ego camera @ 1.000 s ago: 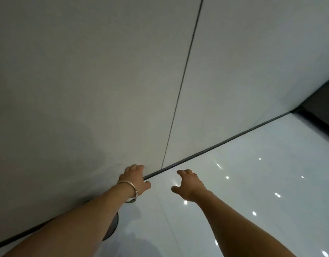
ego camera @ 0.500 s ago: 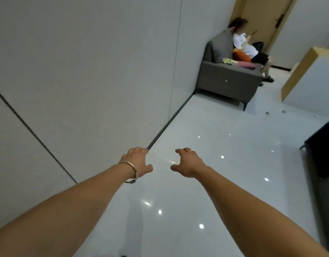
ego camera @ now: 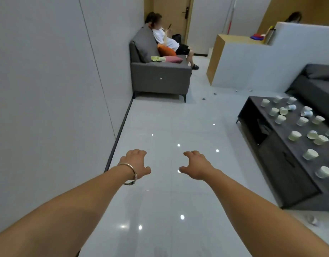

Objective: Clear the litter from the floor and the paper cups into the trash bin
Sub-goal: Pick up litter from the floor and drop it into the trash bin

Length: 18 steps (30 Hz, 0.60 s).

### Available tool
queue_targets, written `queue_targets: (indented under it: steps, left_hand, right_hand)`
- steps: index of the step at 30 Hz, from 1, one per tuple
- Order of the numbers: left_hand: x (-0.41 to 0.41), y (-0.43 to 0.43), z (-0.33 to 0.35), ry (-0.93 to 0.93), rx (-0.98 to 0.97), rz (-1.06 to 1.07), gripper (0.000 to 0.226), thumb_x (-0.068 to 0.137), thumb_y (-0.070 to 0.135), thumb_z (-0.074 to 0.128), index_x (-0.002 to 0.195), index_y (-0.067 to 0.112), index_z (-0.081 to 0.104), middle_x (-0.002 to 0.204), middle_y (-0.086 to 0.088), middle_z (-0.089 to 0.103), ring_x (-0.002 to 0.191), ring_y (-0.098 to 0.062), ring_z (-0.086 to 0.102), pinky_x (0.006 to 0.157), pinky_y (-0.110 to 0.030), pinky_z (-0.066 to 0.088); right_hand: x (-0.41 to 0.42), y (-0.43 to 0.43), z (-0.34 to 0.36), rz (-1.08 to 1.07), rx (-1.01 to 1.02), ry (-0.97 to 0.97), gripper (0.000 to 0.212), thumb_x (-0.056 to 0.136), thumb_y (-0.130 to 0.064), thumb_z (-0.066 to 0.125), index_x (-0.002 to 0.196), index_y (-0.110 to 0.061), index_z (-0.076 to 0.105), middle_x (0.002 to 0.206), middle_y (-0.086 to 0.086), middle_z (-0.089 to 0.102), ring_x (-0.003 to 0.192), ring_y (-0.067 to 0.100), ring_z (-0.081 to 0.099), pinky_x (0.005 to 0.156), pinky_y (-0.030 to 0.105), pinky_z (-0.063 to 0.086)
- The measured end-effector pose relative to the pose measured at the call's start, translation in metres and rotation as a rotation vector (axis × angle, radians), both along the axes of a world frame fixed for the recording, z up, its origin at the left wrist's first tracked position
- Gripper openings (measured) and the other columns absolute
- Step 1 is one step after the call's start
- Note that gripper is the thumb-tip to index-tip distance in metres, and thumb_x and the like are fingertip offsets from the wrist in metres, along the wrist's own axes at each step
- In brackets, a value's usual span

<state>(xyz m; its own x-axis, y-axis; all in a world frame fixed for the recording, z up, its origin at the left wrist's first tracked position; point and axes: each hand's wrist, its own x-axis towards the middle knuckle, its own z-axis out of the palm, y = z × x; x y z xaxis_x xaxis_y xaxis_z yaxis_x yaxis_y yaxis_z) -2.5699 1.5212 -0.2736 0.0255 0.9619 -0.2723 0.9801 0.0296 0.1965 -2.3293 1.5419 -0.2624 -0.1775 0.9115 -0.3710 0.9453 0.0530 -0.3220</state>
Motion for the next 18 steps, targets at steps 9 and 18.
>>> queue_targets:
  steps: [9,18]
  left_hand:
    - [0.094,0.178,-0.008,-0.006,-0.007,-0.254,0.072,0.082,0.047,0.055,0.144,0.023,0.029,0.149,0.0,0.03,0.136,-0.023,0.029,0.104,-0.042,0.035]
    - [0.153,0.362,0.013,-0.022,0.026,-0.193,0.071,0.083,0.047,0.056,0.145,0.022,0.03,0.148,-0.001,0.032,0.134,-0.023,0.031,0.105,-0.041,0.037]
  right_hand:
    - [0.087,0.129,-0.017,-0.218,-0.022,0.026,0.076,0.089,-0.044,0.063,0.152,-0.02,0.028,0.154,0.003,0.027,0.138,0.025,0.032,0.108,0.042,0.038]
    - [0.15,0.317,-0.007,-0.171,0.016,0.033,0.074,0.09,-0.042,0.061,0.152,-0.019,0.027,0.154,0.004,0.027,0.139,0.026,0.029,0.108,0.04,0.037]
